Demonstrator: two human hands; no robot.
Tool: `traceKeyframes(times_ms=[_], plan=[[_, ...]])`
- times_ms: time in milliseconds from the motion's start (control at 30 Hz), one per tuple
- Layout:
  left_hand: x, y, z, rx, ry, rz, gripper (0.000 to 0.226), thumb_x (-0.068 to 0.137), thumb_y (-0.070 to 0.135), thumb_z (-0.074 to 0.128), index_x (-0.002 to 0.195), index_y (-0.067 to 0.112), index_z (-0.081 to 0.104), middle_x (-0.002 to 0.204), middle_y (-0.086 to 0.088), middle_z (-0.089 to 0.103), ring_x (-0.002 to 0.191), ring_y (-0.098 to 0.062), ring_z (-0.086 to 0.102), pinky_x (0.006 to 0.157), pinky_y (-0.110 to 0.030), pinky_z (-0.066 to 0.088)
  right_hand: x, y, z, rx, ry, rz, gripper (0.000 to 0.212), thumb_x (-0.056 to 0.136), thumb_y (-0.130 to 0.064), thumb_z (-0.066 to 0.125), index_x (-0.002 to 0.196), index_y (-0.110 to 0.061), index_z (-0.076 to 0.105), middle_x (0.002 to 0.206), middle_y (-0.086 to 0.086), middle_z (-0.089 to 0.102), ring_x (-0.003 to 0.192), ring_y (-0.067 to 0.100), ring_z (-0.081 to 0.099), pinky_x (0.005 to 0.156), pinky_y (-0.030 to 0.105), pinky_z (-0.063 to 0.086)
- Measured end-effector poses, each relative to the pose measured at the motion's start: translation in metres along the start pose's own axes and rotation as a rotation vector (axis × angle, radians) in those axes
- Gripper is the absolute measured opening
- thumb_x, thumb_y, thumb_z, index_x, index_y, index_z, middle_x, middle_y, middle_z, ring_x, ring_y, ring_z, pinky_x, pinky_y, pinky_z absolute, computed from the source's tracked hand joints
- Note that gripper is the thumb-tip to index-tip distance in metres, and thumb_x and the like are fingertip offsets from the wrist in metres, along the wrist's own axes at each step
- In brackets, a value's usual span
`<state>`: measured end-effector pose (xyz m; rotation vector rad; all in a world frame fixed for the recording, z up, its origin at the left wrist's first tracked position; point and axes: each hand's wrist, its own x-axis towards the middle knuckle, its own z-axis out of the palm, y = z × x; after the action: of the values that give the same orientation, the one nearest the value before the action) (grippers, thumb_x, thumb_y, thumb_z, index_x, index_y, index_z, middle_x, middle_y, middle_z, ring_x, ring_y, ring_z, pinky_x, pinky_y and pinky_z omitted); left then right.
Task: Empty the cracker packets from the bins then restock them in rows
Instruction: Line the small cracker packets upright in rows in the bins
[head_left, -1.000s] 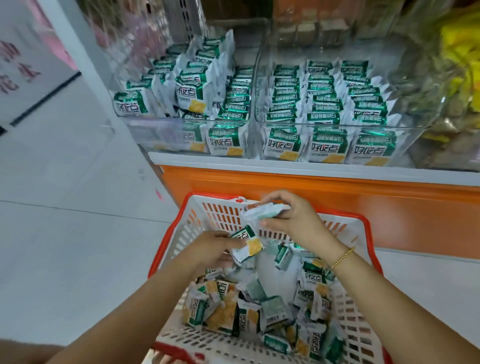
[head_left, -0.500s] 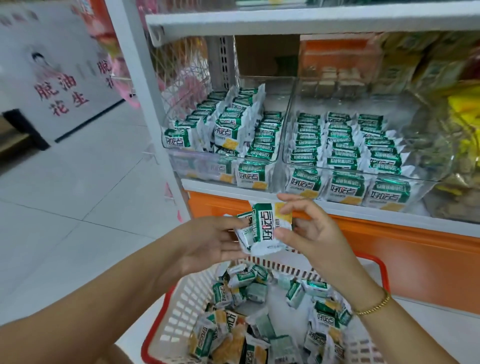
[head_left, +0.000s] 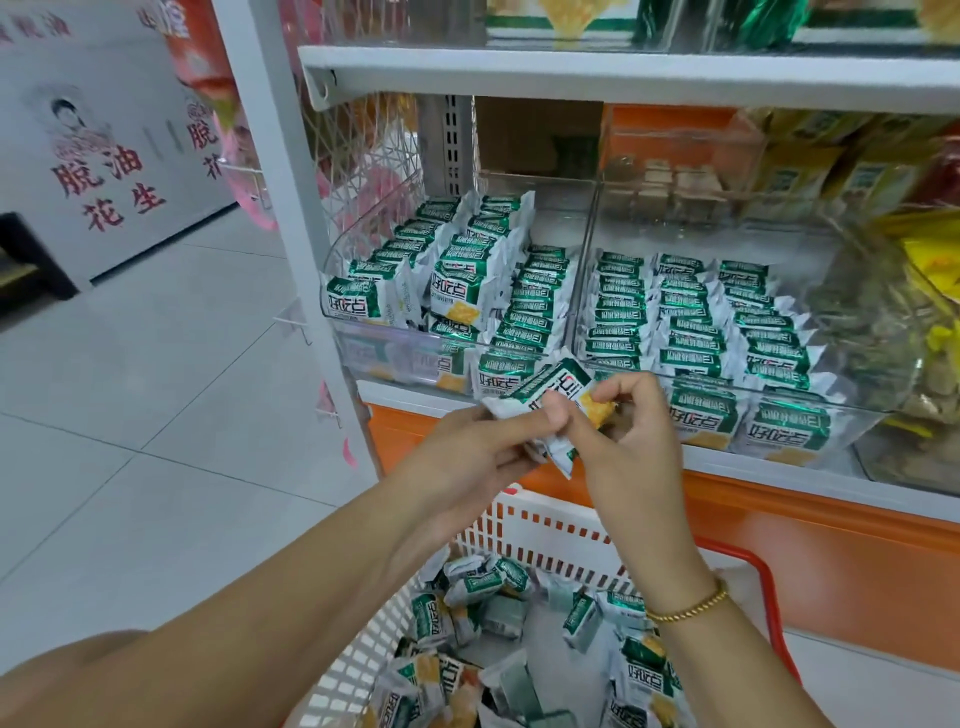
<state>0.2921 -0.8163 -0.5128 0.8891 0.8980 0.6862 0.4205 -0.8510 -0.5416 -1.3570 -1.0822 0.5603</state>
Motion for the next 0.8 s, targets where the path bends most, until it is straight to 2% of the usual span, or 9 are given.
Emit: traceKeyframes(times_ms=[67, 133, 200, 300, 400, 533, 667, 733, 800], plan=[[0.004, 0.004, -0.003, 0.038, 0.008, 0.037, 0.073, 0.062, 0.022, 0.082, 0.121, -0.01, 0.052, 0.113, -0.019, 0.067, 0.1, -0.021, 0.068, 0.092, -0.032, 0.054, 0.008, -0.008, 0.002, -0.015, 0.004, -0.045, 0.035, 0.079, -0.052, 0.069, 0.077, -0.026, 0.047, 0.076, -0.001, 0.047, 0.067, 0.017, 0.045, 0.062, 0.033, 0.04], [0.005, 0.009, -0.006, 0.082, 0.011, 0.068, 0.08, 0.061, 0.022, 0.086, 0.126, -0.007, 0.049, 0.116, -0.02, 0.065, 0.103, -0.025, 0.067, 0.096, -0.038, 0.051, 0.018, -0.019, 0.0, -0.043, -0.011, -0.065, 0.036, 0.084, -0.045, 0.066, 0.074, -0.016, 0.048, 0.066, -0.005, 0.043, 0.059, 0.01, 0.041, 0.059, 0.027, 0.037], [0.006, 0.017, -0.01, 0.129, -0.014, 0.11, 0.068, 0.067, 0.018, 0.083, 0.125, -0.003, 0.054, 0.116, -0.018, 0.066, 0.104, -0.027, 0.066, 0.097, -0.04, 0.05, 0.029, -0.031, -0.005, -0.061, -0.052, -0.065, 0.034, 0.086, -0.039, 0.065, 0.073, -0.012, 0.048, 0.058, -0.011, 0.043, 0.052, 0.005, 0.04, 0.053, 0.02, 0.037], [0.0, 0.037, -0.015, 0.31, -0.031, 0.236, 0.039, 0.077, 0.011, 0.075, 0.114, 0.007, 0.062, 0.109, -0.009, 0.07, 0.102, -0.023, 0.067, 0.09, -0.032, 0.053, 0.039, -0.051, -0.009, 0.001, -0.157, 0.004, 0.026, 0.079, -0.034, 0.073, 0.087, -0.018, 0.054, 0.079, -0.008, 0.058, 0.065, 0.002, 0.057, 0.054, 0.013, 0.046], [-0.01, 0.06, -0.022, 0.515, -0.039, 0.41, 0.042, 0.073, 0.015, 0.078, 0.112, 0.02, 0.063, 0.105, 0.006, 0.072, 0.098, -0.012, 0.068, 0.085, -0.024, 0.055, 0.049, -0.07, -0.013, 0.024, -0.328, 0.055, 0.053, 0.06, -0.039, 0.08, 0.105, -0.036, 0.054, 0.104, -0.016, 0.058, 0.088, -0.001, 0.064, 0.063, 0.021, 0.056], [-0.02, 0.08, -0.039, 0.596, -0.037, 0.458, 0.046, 0.069, 0.027, 0.082, 0.111, 0.023, 0.064, 0.107, 0.009, 0.072, 0.097, -0.013, 0.069, 0.085, -0.03, 0.056, 0.063, -0.093, -0.014, -0.067, -0.557, -0.007, 0.078, 0.044, -0.045, 0.08, 0.115, -0.052, 0.049, 0.118, -0.03, 0.049, 0.1, 0.005, 0.064, 0.076, 0.03, 0.059], [-0.017, 0.086, -0.05, 0.613, 0.038, 0.488, 0.051, 0.065, 0.038, 0.084, 0.111, 0.028, 0.063, 0.102, 0.012, 0.072, 0.093, -0.009, 0.069, 0.08, -0.026, 0.055, 0.08, -0.101, 0.003, -0.297, -0.724, -0.084, 0.073, 0.051, -0.048, 0.083, 0.117, -0.054, 0.052, 0.121, -0.028, 0.052, 0.1, -0.005, 0.06, 0.08, 0.025, 0.057], [-0.013, 0.092, -0.052, 0.624, 0.085, 0.524, 0.045, 0.067, 0.036, 0.078, 0.109, 0.031, 0.062, 0.099, 0.013, 0.073, 0.09, -0.007, 0.07, 0.075, -0.021, 0.055, 0.09, -0.098, 0.015, -0.268, -0.745, -0.04, 0.07, 0.054, -0.044, 0.086, 0.117, -0.048, 0.056, 0.115, -0.019, 0.061, 0.094, -0.001, 0.065, 0.079, 0.025, 0.057], [-0.008, 0.097, -0.056, 0.613, 0.115, 0.534, 0.053, 0.07, 0.039, 0.075, 0.119, 0.025, 0.06, 0.103, 0.007, 0.072, 0.093, -0.009, 0.069, 0.08, -0.025, 0.056, 0.102, -0.092, 0.026, -0.185, -0.726, 0.037, 0.068, 0.052, -0.042, 0.085, 0.115, -0.039, 0.058, 0.113, -0.014, 0.064, 0.091, 0.003, 0.068, 0.08, 0.023, 0.055]])
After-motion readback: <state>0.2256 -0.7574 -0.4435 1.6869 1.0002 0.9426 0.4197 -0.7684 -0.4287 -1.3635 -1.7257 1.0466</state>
